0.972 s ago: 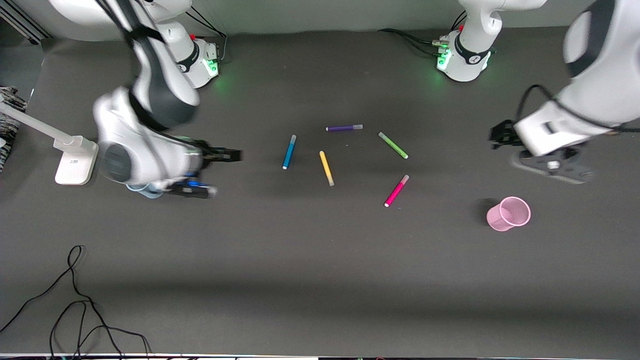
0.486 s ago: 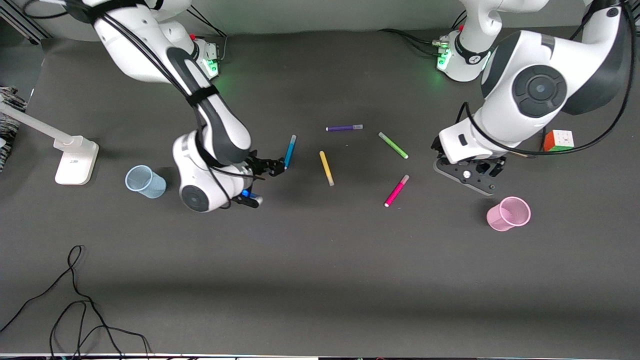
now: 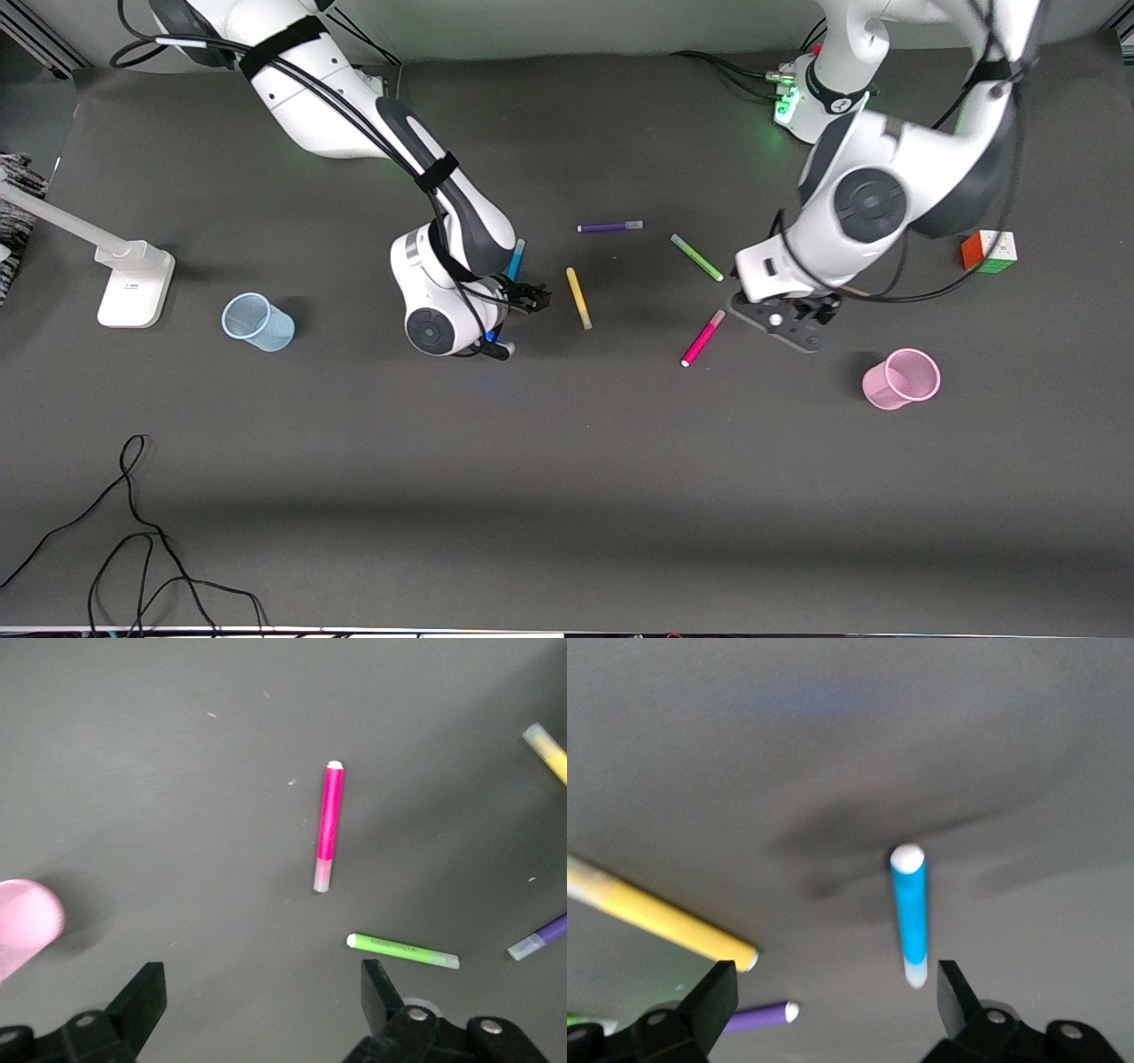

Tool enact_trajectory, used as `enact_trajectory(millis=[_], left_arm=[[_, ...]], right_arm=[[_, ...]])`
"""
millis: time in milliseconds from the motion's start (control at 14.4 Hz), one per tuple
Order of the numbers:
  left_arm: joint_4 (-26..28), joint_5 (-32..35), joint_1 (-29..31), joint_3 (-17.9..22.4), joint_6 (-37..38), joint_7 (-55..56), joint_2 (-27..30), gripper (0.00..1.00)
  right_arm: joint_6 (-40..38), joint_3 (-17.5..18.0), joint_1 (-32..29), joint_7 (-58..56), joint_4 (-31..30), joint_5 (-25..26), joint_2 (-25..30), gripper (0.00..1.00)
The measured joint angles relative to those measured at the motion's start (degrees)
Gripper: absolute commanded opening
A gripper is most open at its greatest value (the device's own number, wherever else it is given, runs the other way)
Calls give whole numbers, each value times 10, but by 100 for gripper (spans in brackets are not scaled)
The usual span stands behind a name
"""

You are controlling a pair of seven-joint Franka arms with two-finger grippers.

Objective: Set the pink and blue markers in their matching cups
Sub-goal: 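Close the right gripper on the blue marker while the left gripper grasps the pink marker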

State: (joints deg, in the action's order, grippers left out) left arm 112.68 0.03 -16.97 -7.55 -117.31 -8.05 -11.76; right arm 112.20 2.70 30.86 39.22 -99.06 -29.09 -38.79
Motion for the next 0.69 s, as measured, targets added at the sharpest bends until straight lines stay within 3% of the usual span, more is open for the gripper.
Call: enact_trajectory(millis=[139, 278, 694], left_arm=[[10, 0, -10, 0, -43, 0, -38, 98], [19, 0, -14, 0, -91, 0, -75, 98], [49, 0, -21, 0, -193, 0, -150, 97]], right_arm=[[25, -2, -1, 0, -20, 15, -3, 100], [44, -2, -1, 0, -35, 20, -5, 93], [48, -2, 0, 0, -38, 22, -5, 51]])
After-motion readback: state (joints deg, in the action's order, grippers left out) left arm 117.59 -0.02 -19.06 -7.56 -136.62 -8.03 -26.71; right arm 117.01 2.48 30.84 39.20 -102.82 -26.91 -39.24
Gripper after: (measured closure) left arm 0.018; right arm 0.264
